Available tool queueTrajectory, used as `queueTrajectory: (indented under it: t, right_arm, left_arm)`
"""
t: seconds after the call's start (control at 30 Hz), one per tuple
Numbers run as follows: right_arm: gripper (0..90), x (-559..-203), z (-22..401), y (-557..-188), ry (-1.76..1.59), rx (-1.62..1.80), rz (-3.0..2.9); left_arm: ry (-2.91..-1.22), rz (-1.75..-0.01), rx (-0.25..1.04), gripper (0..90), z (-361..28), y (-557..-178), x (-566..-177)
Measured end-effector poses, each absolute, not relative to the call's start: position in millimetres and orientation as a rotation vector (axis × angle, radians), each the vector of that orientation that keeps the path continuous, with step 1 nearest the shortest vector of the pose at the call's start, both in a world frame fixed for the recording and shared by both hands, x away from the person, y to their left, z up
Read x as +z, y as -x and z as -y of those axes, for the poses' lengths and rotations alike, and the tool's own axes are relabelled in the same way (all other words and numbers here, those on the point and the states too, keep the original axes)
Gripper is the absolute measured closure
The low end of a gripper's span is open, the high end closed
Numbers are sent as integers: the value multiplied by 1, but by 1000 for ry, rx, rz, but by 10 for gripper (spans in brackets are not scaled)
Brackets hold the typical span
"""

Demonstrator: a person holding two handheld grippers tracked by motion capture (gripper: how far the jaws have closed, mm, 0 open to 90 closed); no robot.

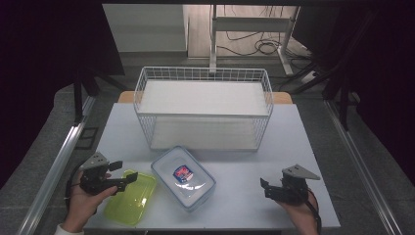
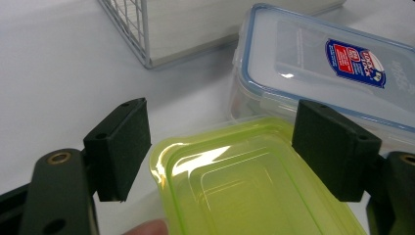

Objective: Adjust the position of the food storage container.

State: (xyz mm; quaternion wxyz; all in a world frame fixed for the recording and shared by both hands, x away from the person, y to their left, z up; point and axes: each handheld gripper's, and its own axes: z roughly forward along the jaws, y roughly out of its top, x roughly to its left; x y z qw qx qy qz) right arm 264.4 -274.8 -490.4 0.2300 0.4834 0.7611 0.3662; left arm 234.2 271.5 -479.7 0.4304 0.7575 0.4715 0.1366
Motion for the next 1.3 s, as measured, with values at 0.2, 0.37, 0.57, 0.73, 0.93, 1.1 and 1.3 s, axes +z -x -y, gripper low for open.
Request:
queueTrajectory:
  t: [0.2,0.37,0.57,0.73,0.93,1.1,1.3]
  right_arm:
    - [186,-494,275,-266,-1284,1048,-2169]
    - [232,-493,272,-261,-1254,1051,-2206]
    - [256,-492,273,-257,-1270,1075,-2192]
    - [373,-495,269,-250,-1250,1100,-2245]
    - [591,-497,263,-245,-1224,1100,-2315]
    - [877,-490,249,-239,-1151,1164,-2389]
    - [889,-473,202,-230,-978,1234,-2461]
  left_arm:
    - [-1890,-1199,347,215,-271,-232,-480]
    - [-1901,-1193,353,212,-267,-230,-479]
    - [-1906,-1180,333,210,-265,-227,-479]
    - [-1926,-1151,327,209,-256,-233,-477]
    - [-1930,-1141,318,209,-255,-239,-478]
    - [-1928,-1142,309,209,-257,-242,-479]
    - [-1922,-1143,319,209,-259,-238,-479]
